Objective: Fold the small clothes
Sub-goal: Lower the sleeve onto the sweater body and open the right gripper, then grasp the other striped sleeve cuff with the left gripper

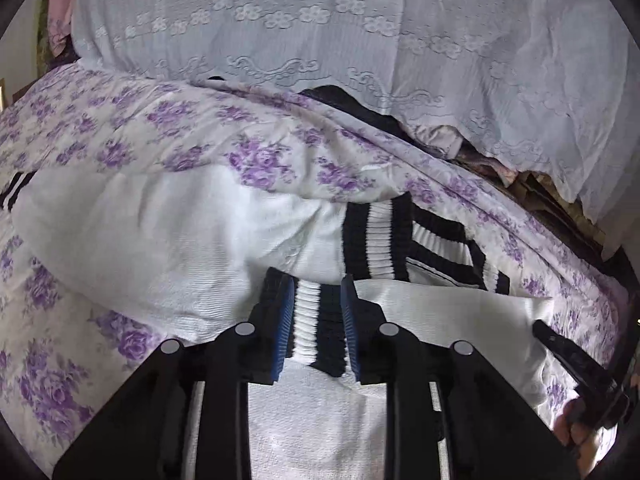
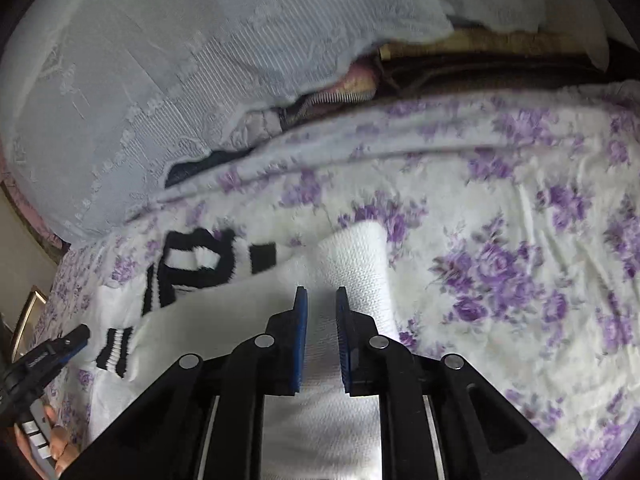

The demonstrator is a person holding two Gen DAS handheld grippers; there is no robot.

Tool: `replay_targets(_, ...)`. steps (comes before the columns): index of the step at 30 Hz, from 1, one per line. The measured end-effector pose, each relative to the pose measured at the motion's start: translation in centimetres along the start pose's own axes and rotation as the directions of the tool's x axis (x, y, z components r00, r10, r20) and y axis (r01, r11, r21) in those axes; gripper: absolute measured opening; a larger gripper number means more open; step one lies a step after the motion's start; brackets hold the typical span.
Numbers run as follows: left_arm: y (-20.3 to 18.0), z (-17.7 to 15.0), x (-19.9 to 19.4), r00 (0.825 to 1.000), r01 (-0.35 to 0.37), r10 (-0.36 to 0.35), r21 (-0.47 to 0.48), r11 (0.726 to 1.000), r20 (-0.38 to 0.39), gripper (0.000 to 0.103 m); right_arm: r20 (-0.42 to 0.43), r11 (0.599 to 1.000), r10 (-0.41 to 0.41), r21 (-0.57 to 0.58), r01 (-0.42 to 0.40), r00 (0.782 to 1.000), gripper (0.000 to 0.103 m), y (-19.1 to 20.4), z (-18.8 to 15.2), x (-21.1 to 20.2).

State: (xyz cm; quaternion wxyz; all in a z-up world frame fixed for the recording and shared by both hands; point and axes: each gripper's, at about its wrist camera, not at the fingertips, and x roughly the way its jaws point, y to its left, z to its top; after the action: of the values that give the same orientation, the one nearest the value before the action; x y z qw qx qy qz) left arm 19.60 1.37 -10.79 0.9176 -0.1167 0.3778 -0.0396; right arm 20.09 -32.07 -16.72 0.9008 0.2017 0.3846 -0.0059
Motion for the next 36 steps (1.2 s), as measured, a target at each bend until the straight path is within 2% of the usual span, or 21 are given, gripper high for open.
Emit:
replay_targets(1, -0.9, 0.0, 0.8, 1.000, 0.003, -0.002, 0.035, 0.999, -0.021, 0.029, 0.015, 0.999, 0.036, 0.040, -0.036, 0.999, 0.008, -0.7, -0.3, 0.3)
replay_targets(2, -1.6, -0.1, 2.1, 0.998, 0.001, 0.004, 0.074, 0.997, -0.062, 0.045, 0.018, 0.995, 0.064, 0.081, -0.065, 0.998, 0.006, -1.4, -0.4, 0.0)
replay_targets(4, -2.5, -1.1, 5.0, 0.986, -0.081, 0.098, 0.125, 0.989, -0.136, 0.047, 0.048, 0.991, 0.075, 0.110, -0.080, 0.996, 0.003, -2.1, -0.5, -1.1)
replay_targets(6, -3.5, -2.0, 5.5, 0.982, -0.137, 0.160, 0.201, 0.970, -0.103, 0.048, 0.083, 0.990, 0.094, 0.098, -0.102, 0.992, 0.008, -2.2, -1.3, -3.1)
replay_targets(7, -3.9, -2.2, 5.0, 0.982, -0.147, 0.169, 0.227, 0.963, -0.083, 0.048, 0.086, 0.989, 0.116, 0.083, -0.123, 0.989, 0.008, -2.0, -1.8, -4.0)
replay_targets(9, -3.6, -2.2, 3.5, 0.992, -0.087, 0.103, 0.207, 0.974, -0.067, 0.047, 0.080, 0.990, 0.137, 0.030, -0.139, 0.987, 0.009, -0.9, -3.0, -5.4)
replay_targets(11, -3.0, -2.2, 2.3, 0.998, -0.033, 0.043, 0.179, 0.983, -0.054, 0.050, -0.003, 0.994, 0.093, -0.050, -0.093, 0.996, 0.009, 0.6, -4.1, -4.8)
replay_targets(12, -2.8, -2.4, 2.4, 0.996, -0.063, 0.074, 0.191, 0.980, -0.056, 0.062, -0.047, 0.995, 0.060, -0.077, -0.064, 0.997, 0.009, 1.0, -4.9, -3.8)
replay_targets(13, -2.6, -2.6, 3.6, 0.988, -0.103, 0.124, 0.208, 0.973, -0.089, 0.068, -0.034, 0.995, 0.057, -0.083, -0.059, 0.998, 0.007, 1.0, -5.2, -3.6)
replay_targets(14, -2.4, -2.9, 5.0, 0.980, -0.107, 0.141, 0.225, 0.969, -0.140, 0.072, -0.039, 0.996, 0.060, -0.070, -0.062, 0.997, 0.006, 0.9, -5.1, -3.9)
replay_targets(16, -2.8, -3.0, 4.2, 0.983, -0.116, 0.147, 0.249, 0.962, -0.113, 0.071, -0.001, 0.999, 0.033, -0.042, -0.033, 0.999, 0.004, 0.8, -5.2, -5.1)
replay_targets(17, -2.9, -3.0, 3.7, 0.984, -0.104, 0.136, 0.250, 0.963, -0.114, 0.071, 0.032, 0.998, 0.030, -0.055, -0.028, 0.999, 0.010, 1.1, -5.5, -6.0)
replay_targets(20, -2.0, -3.0, 2.4, 0.992, -0.004, 0.027, 0.185, 0.983, -0.120, 0.071, 0.055, 0.988, 0.059, -0.146, -0.051, 0.997, 0.010, 3.8, -6.1, -7.0)
replay_targets(21, -1.6, -2.9, 2.5, 0.991, 0.008, 0.014, 0.163, 0.987, -0.132, 0.071, 0.045, 0.984, 0.068, -0.169, -0.059, 0.997, 0.010, 4.6, -6.2, -6.6)
replay_targets(24, -2.2, -3.3, 4.2, 0.983, -0.067, 0.105, 0.237, 0.969, -0.150, 0.072, -0.089, 0.981, 0.052, -0.182, -0.067, 0.995, 0.011, 5.4, -6.7, -2.9)
replay_targets(26, -3.3, -3.8, 3.7, 0.980, -0.121, 0.161, 0.293, 0.948, -0.116, 0.072, -0.080, 0.986, 0.091, -0.129, -0.101, 0.993, 0.008, 4.6, -6.5, -3.5)
replay_targets(27, -3.4, -3.9, 3.0, 0.982, -0.119, 0.157, 0.303, 0.946, -0.106, 0.072, -0.059, 0.989, 0.093, -0.111, -0.100, 0.994, 0.008, 4.2, -6.5, -4.3)
replay_targets(28, -3.2, -3.8, 2.3, 0.986, -0.101, 0.136, 0.295, 0.950, -0.100, 0.072, -0.023, 0.989, 0.096, -0.113, -0.098, 0.995, 0.013, 4.2, -6.4, -5.1)
replay_targets(31, -0.6, -2.9, 0.3, 0.990, -0.105, 0.123, 0.224, 0.969, -0.068, 0.072, 0.047, 0.986, 0.082, -0.149, -0.075, 0.995, 0.014, 4.7, -6.0, -6.3)
replay_targets(33, 2.5, -1.9, -0.9, 0.993, -0.091, 0.101, 0.143, 0.986, -0.067, 0.072, -0.039, 0.988, 0.051, -0.145, -0.056, 0.998, 0.034, 4.3, -6.0, -4.1)
replay_targets(36, 8.0, -0.7, -2.2, 0.991, -0.094, 0.094, 0.008, 0.996, -0.092, 0.072, -0.038, 0.989, 0.094, -0.109, -0.097, 0.995, 0.034, 3.4, -6.1, -3.9)
